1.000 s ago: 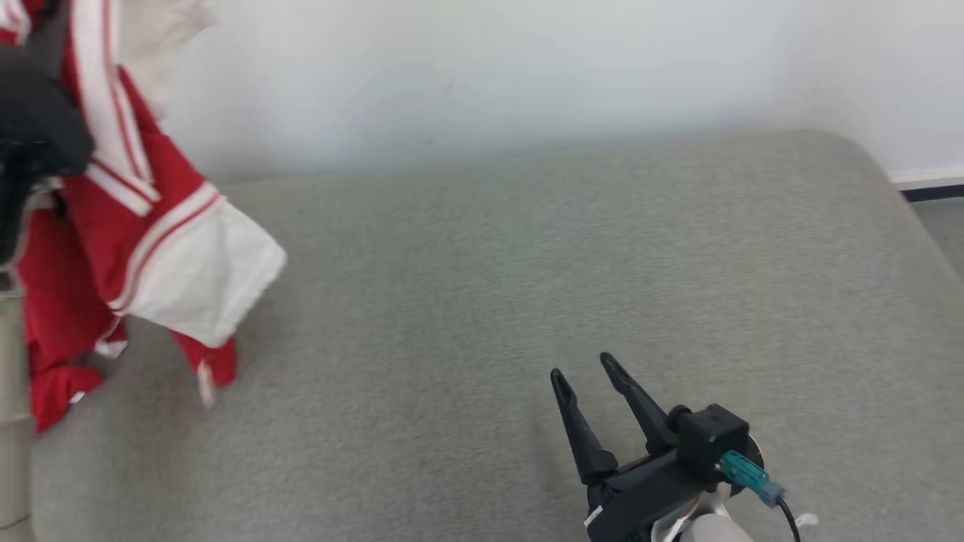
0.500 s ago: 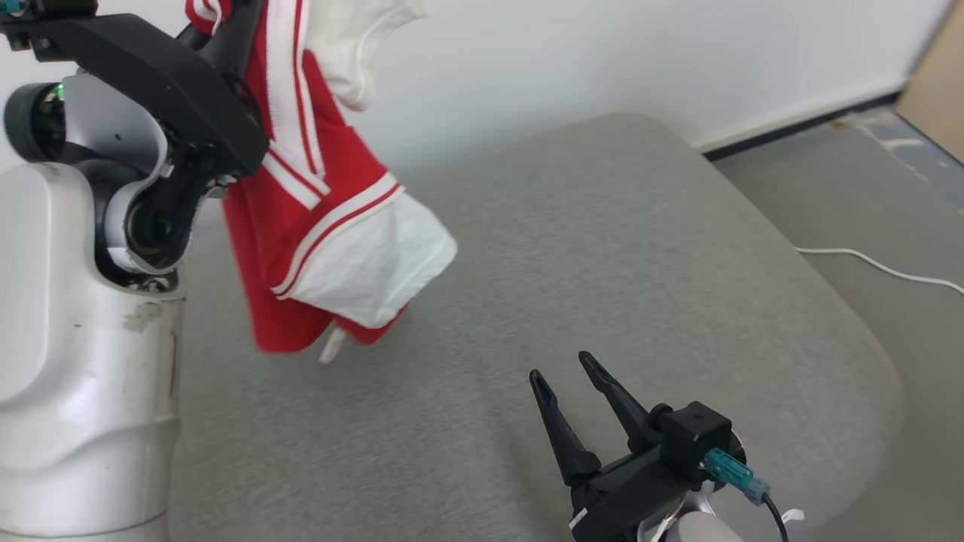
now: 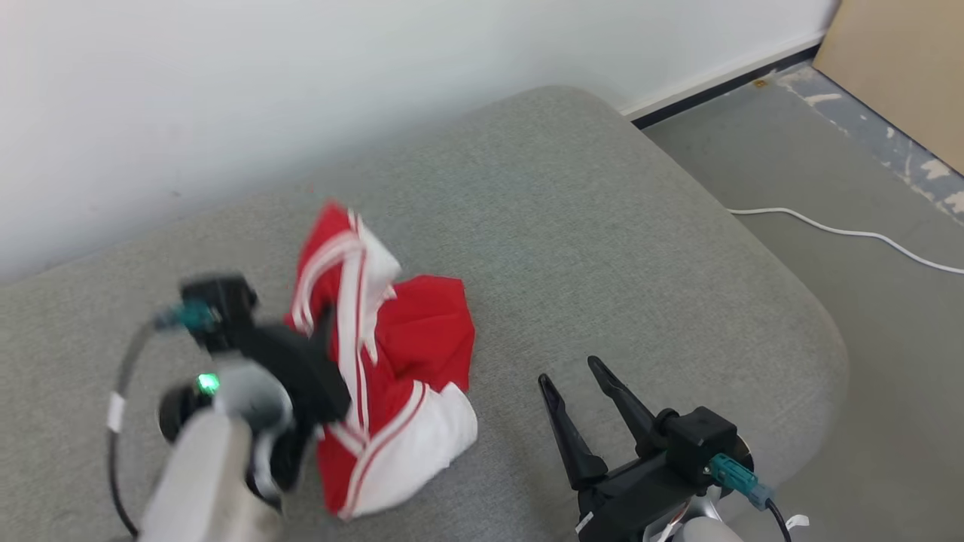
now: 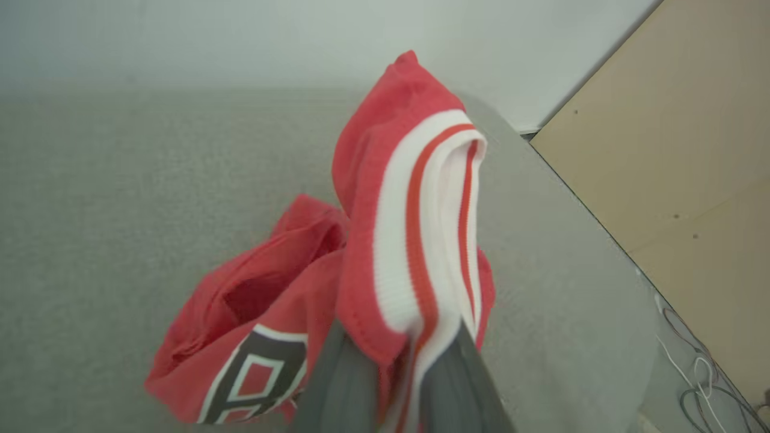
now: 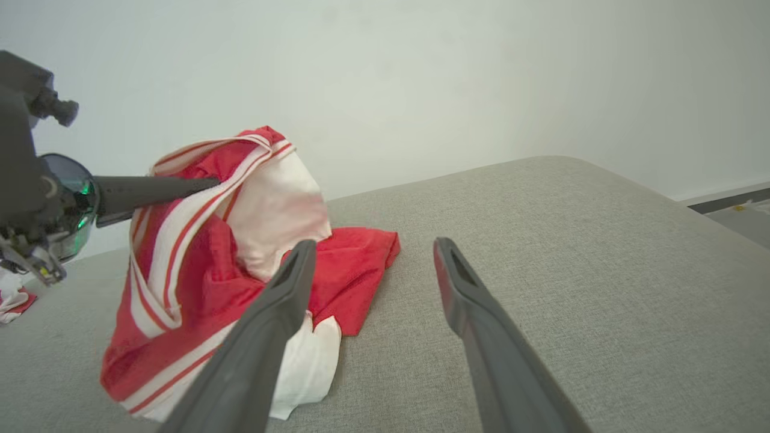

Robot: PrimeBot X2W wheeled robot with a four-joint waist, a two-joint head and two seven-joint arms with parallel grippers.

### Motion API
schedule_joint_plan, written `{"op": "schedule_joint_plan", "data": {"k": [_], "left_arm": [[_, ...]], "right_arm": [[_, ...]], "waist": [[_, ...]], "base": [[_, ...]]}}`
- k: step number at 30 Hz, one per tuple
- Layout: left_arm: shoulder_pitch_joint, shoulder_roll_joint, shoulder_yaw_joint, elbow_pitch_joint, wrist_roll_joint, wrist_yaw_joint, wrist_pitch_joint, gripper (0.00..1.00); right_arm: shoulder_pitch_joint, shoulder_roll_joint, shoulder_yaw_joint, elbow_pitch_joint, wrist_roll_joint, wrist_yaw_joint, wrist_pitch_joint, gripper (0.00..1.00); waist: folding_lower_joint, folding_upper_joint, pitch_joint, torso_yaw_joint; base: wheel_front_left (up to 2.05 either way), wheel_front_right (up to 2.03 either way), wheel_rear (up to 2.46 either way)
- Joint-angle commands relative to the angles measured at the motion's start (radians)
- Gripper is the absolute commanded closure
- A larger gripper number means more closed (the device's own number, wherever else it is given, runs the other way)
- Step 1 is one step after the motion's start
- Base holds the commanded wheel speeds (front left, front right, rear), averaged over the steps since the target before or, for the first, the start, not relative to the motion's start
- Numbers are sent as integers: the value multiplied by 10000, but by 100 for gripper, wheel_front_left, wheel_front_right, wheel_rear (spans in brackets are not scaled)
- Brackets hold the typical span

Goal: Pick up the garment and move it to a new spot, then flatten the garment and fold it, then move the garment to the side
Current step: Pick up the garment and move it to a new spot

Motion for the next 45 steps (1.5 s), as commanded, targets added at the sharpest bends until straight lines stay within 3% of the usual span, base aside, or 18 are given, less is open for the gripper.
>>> {"op": "schedule_joint_plan", "data": {"k": [1, 2, 3, 5, 14, 19, 31, 35, 45], "left_arm": [[332, -60, -216, 323, 243, 35, -282, 100], [520, -88, -329, 564, 326, 48, -501, 100], [686, -103, -442, 772, 420, 86, -793, 93], [938, -143, -691, 1178, 691, 67, -1308, 0], [1457, -208, -684, 1502, 789, -56, -4358, 0], [1887, -56, -531, 1102, 972, -123, -5141, 0], [4777, 199, 1082, -1933, 2081, -59, -5322, 0], [5943, 41, 1551, -2782, 2545, 172, -5324, 0], [6936, -86, 1812, -3396, 2780, -99, -5325, 0]], "right_arm": [[105, -13, 11, 17, -103, -21, -4, 0], [103, -13, 59, 29, -117, -21, -4, 0], [106, -11, 74, 32, -152, -21, -4, 0], [124, -13, 105, 64, -156, -21, -4, 0], [460, -13, -350, 166, -437, -21, -4, 0], [653, -13, -791, 166, -777, -21, -3, 0], [1269, -11, -2434, -50, -1718, -21, -3, 0], [1490, -8, -2985, -198, -1827, -21, 15, 0], [1860, -10, -3347, -273, -1639, -21, 57, 0]], "waist": [[-1, -1, -34, 205], [-1, -1, -40, 255], [-1, -1, -48, 332], [-1, -1, -78, 491], [-1, -1, -467, 1522], [-1, -1, -724, 2088], [-1, -1, -1249, 3460], [-1, -1, -1401, 3753], [-1, -1, -1620, 4003]], "base": [[0, 0, 0], [0, 0, 0], [0, 0, 0], [0, 0, 0], [0, 0, 0], [0, 0, 0], [0, 0, 0], [0, 0, 0], [0, 0, 0]]}}
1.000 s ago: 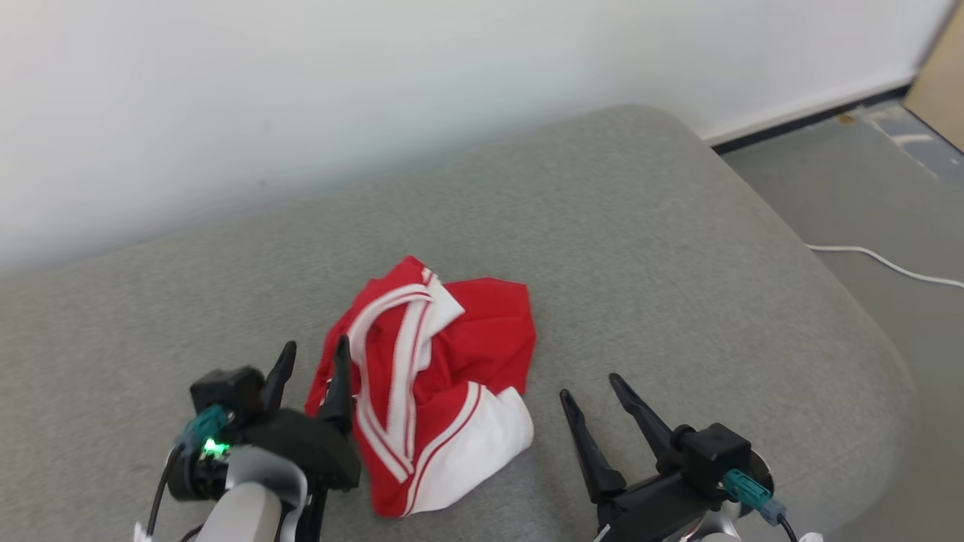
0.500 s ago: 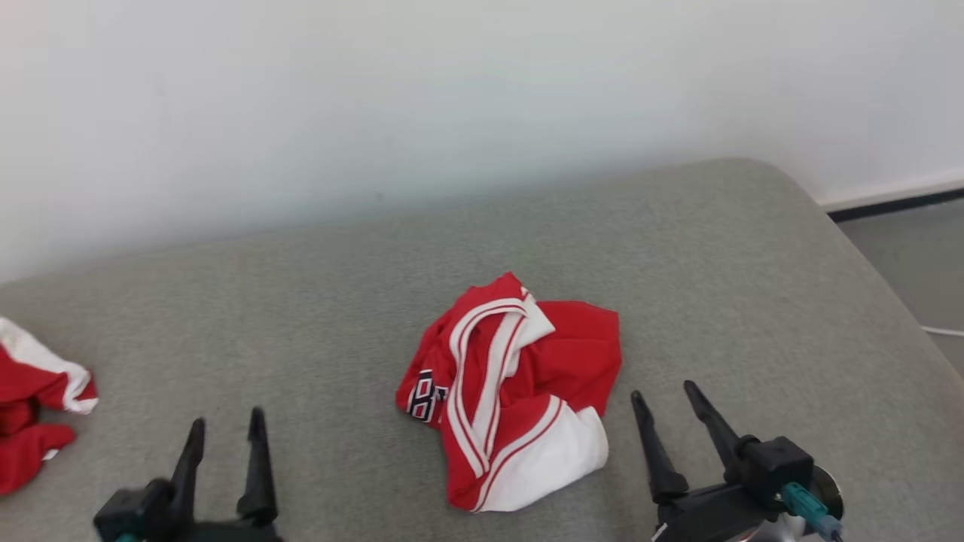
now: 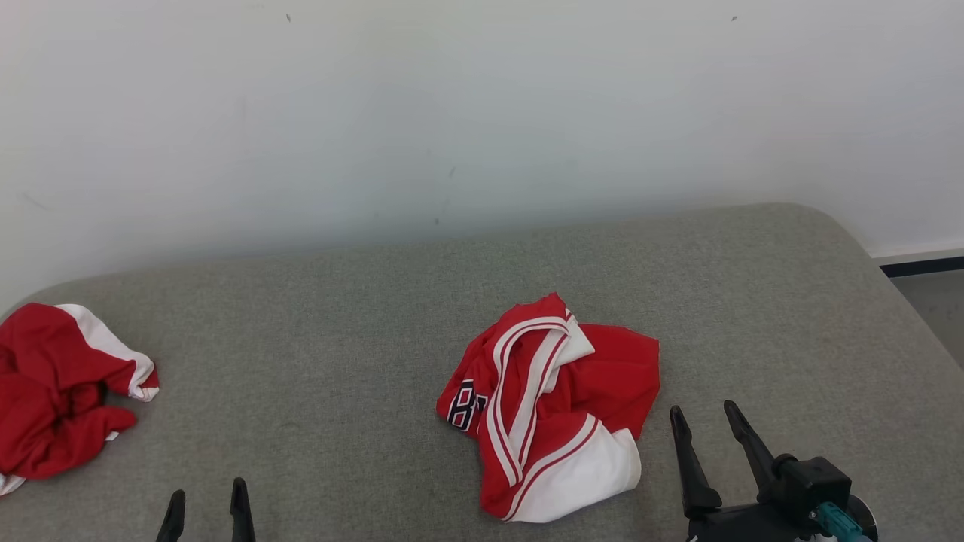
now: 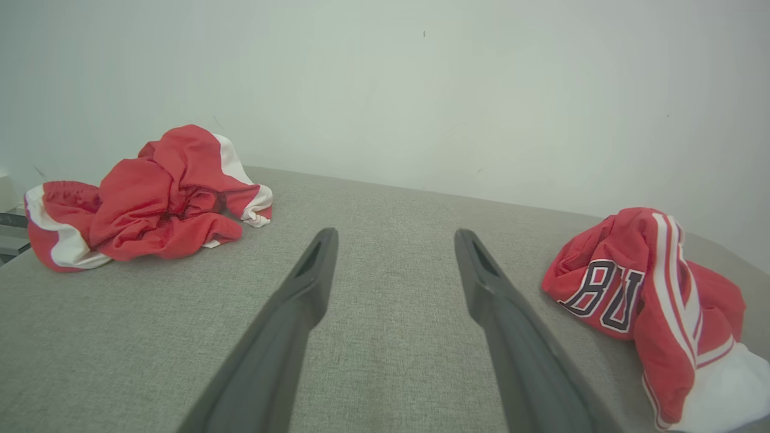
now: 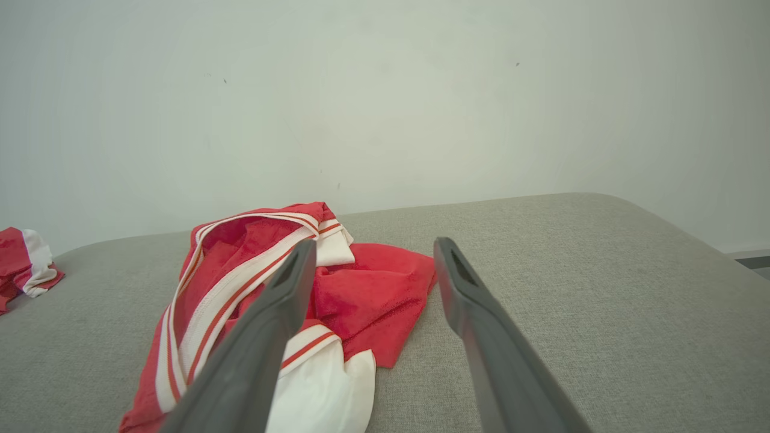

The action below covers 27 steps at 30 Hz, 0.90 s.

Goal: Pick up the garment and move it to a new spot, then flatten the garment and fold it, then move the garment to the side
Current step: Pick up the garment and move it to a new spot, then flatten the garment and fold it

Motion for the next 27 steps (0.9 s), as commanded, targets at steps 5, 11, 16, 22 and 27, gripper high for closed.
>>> {"op": "schedule_joint_plan", "data": {"k": [5, 11, 16, 22, 27], "left_arm": [[181, -70, 33, -98, 70, -245, -7, 0], [203, -152, 32, -83, 175, -315, -8, 0], [163, -179, 1, -68, 228, -302, -9, 0], [95, -211, -95, -2, 237, -381, -9, 0], [99, -227, -249, 33, 251, -365, -7, 0]], "right_arm": [[134, -10, 21, 70, 127, -21, -7, 0], [31, -10, 109, 201, 222, -21, -7, 0], [-108, -8, 334, 254, 408, -21, 76, 0], [-754, -8, 1233, 682, 1263, -21, 855, 0], [-1600, -13, 2114, 1591, 2135, -21, 1656, 0]], "waist": [[1, 1, -42, 24], [1, 1, -12, 38], [1, 1, 31, 144], [1, 1, 170, 439], [1, 1, 322, 789]], "base": [[0, 0, 0], [0, 0, 0], [0, 0, 0], [0, 0, 0], [0, 0, 0]]}}
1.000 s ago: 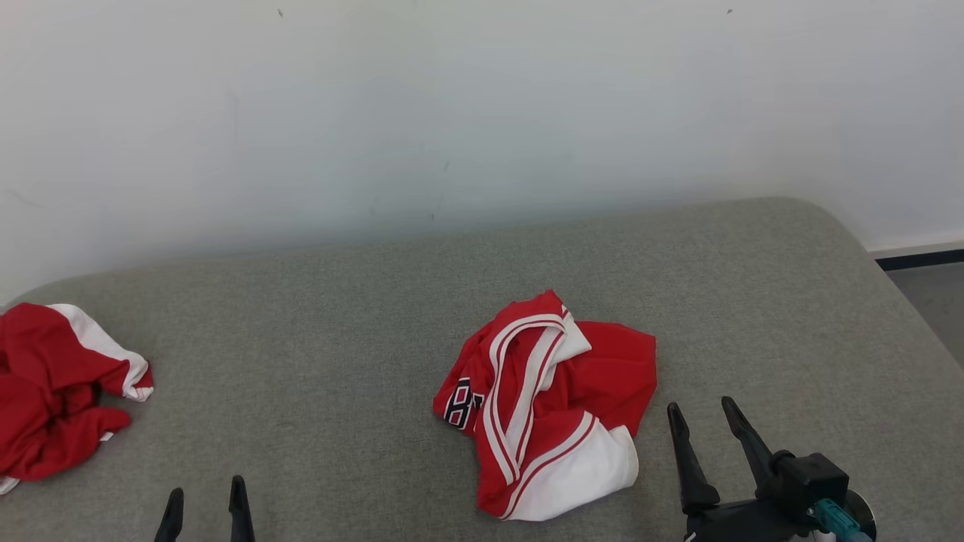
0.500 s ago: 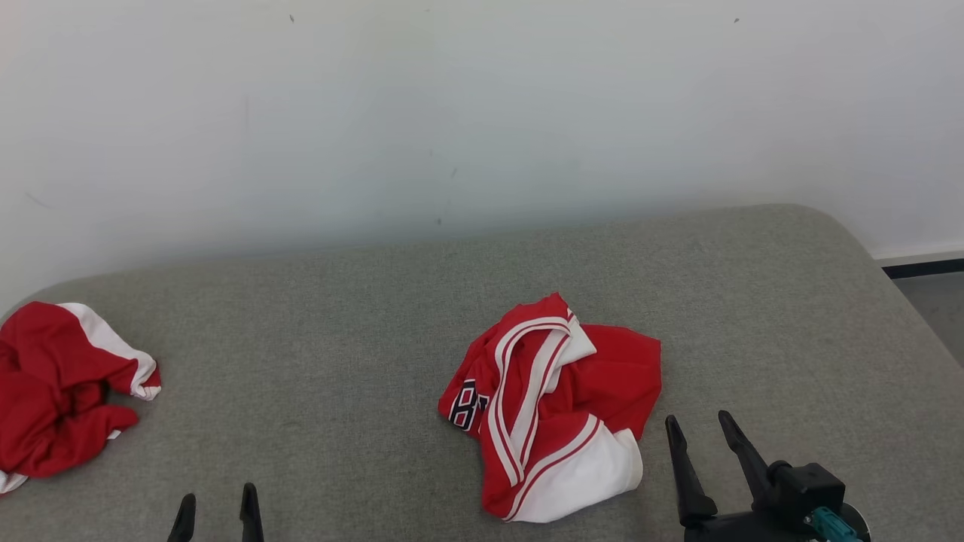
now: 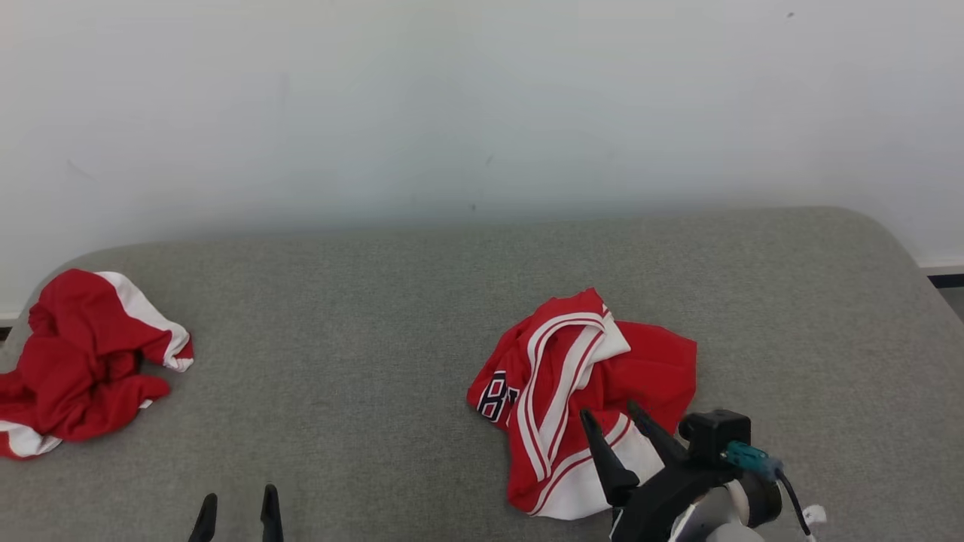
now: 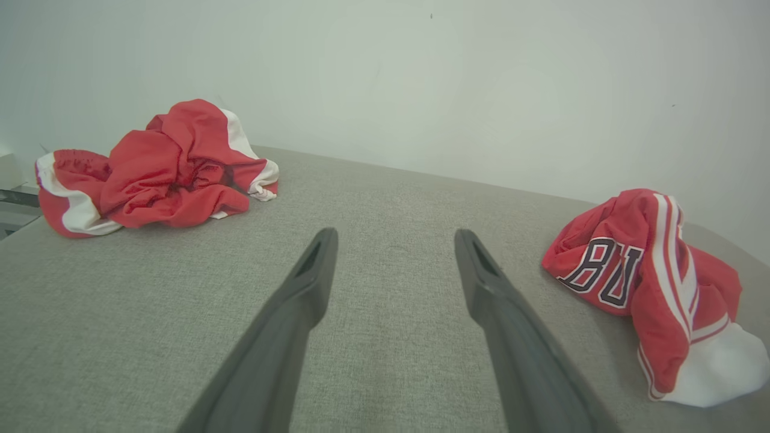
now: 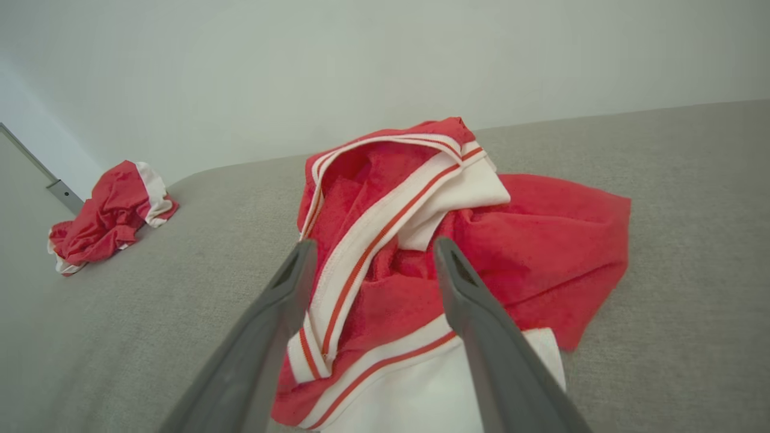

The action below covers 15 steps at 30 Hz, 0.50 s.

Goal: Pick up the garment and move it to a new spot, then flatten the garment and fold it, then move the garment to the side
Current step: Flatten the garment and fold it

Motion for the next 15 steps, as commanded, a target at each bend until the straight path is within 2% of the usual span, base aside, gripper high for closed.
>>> {"op": "schedule_joint_plan", "data": {"k": [1, 8, 15], "left_arm": [[-37, -2, -58, 40, 72, -18, -7, 0], [-134, -16, -371, 198, 130, -49, -7, 0], [-195, -22, -477, 285, 156, -106, -9, 0]], "right_arm": [[-245, -17, 187, 279, 256, -21, 98, 0], [-871, -18, 1251, 1891, 1629, -21, 658, 0], [-1227, -15, 2022, 2943, 2391, -21, 225, 0]], "waist": [[0, 0, 130, 250], [0, 0, 229, 866], [0, 0, 245, 1248]], "base": [[0, 0, 0], [0, 0, 0], [0, 0, 0]]}}
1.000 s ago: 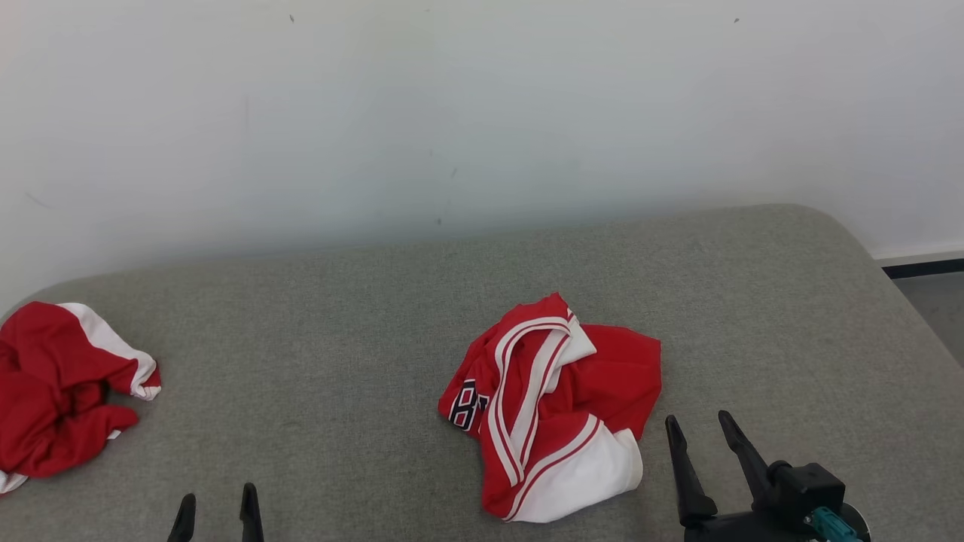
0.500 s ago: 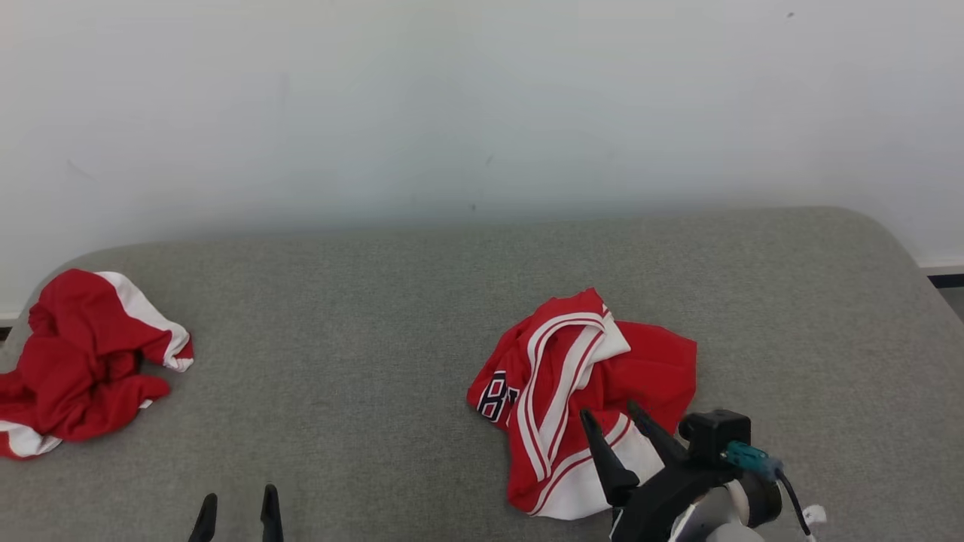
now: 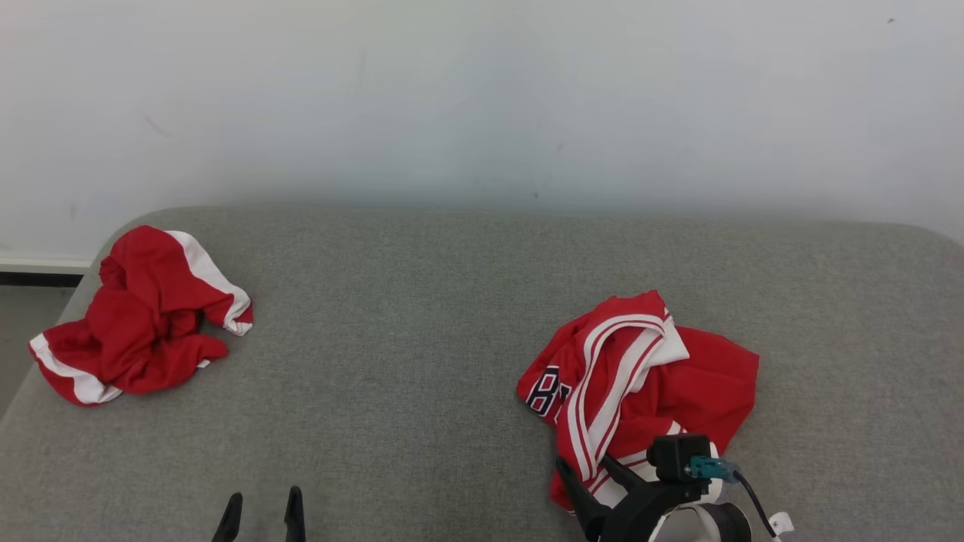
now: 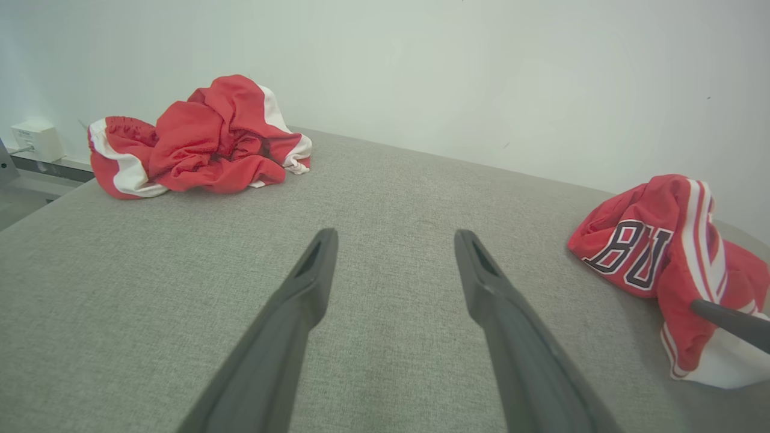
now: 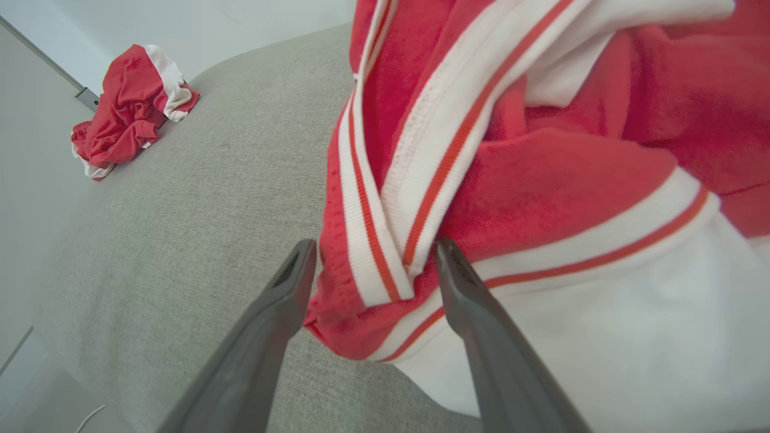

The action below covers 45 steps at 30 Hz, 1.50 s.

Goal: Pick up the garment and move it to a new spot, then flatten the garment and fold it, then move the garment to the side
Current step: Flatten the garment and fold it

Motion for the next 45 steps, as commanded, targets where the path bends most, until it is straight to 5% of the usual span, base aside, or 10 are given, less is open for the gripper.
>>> {"op": "schedule_joint_plan", "data": {"k": [1, 6, 7, 9, 10, 20, 28, 34, 38, 45], "left_arm": [[-89, -4, 12, 25, 89, -32, -6, 0], [-143, -5, 11, 95, 116, -87, -7, 0], [-146, -5, 14, 121, 125, -117, -7, 0], [-167, -6, 8, 164, 141, -155, -6, 0], [-189, -6, 11, 181, 144, -163, -7, 0], [-323, -6, 221, 258, 124, -285, -6, 0], [-410, -10, 410, 189, 108, -315, -6, 0], [-408, -13, 434, 140, 66, -320, -6, 0], [-468, -11, 459, 113, 12, -303, -6, 0], [-459, -12, 359, 196, -91, -297, -6, 0]], "right_arm": [[-194, -13, 153, 161, 131, -21, -162, 0], [-606, -15, 724, 574, 593, -21, -474, 0], [-720, -15, 842, 650, 618, -21, -554, 15], [-920, -15, 1020, 763, 667, -21, -813, 86], [-976, -15, 1094, 820, 721, -21, -907, 100], [-1756, -12, 1812, 511, 1446, -21, -1428, 100], [-3993, -13, 2340, -790, 1597, -22, -1782, 100], [-5796, -12, 1594, -1781, 1989, -22, -2005, 100], [-6504, -13, 136, -3068, 1838, -22, -1989, 100], [-5455, -24, -1023, -1613, 551, -22, -1996, 100]], "waist": [[-1, 0, 17, 135], [-1, 0, 5, 217], [-1, 0, 2, 221], [-1, 0, -3, 216], [-1, 0, -9, 208], [-1, 0, -50, -52], [-1, 0, -69, -307], [-1, 0, -32, -414], [-1, 0, 90, -511], [-1, 0, 217, -682]], "base": [[0, 0, 0], [0, 0, 0], [0, 0, 0], [0, 0, 0], [0, 0, 0], [0, 0, 0], [0, 0, 0], [0, 0, 0], [0, 0, 0], [0, 0, 0]]}}
